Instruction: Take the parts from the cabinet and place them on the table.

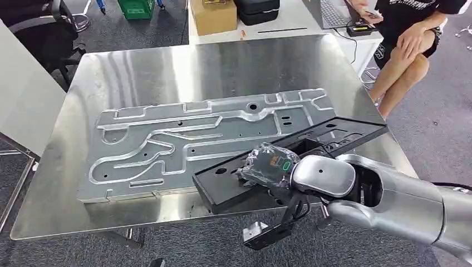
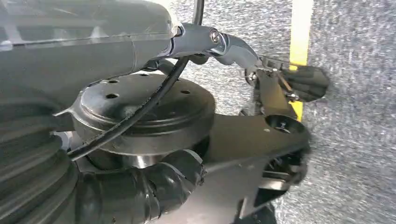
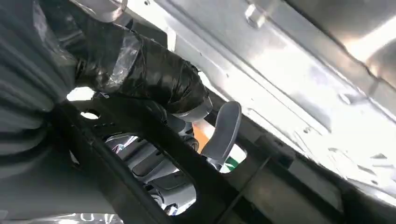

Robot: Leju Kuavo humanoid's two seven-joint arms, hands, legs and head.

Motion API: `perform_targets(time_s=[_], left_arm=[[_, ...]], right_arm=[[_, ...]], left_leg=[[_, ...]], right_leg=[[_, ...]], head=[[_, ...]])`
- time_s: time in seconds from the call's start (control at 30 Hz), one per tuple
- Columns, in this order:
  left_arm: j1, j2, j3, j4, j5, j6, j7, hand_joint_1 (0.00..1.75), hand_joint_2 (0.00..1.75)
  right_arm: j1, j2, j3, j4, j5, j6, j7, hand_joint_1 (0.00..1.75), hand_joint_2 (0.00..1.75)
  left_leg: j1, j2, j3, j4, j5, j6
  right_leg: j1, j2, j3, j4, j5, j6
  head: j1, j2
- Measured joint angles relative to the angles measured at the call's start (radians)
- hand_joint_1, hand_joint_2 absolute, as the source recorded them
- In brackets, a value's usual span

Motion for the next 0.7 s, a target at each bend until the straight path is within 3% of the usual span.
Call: perform_targets(time_s=[0.4, 0.7], left_arm=[[-0.004, 0.0, 0.0, 0.0, 0.008, 0.003, -0.009, 0.0, 1.75], [-0.005, 0.0, -0.001, 0.0, 0.013, 0.006, -0.013, 0.0, 1.75]], right_arm=[[-0.001, -0.129, 0.0, 0.0, -0.01, -0.002, 0.011, 1.75, 1.75], [-0.002, -0.188, -0.004, 0.0, -0.015, -0.002, 0.018, 1.75, 1.75]], left_leg=[[-0.001, 0.001, 0.012, -0.009, -0.002, -0.002], [-0.005, 0.001, 0.013, -0.005, -0.002, -0.002]], right_leg=[[0.003, -0.003, 0.011, 0.0, -0.001, -0.002], [-0.003, -0.003, 0.015, -0.001, 0.001, 0.001]], head=[[0.001, 0.0], [0.001, 0.0]])
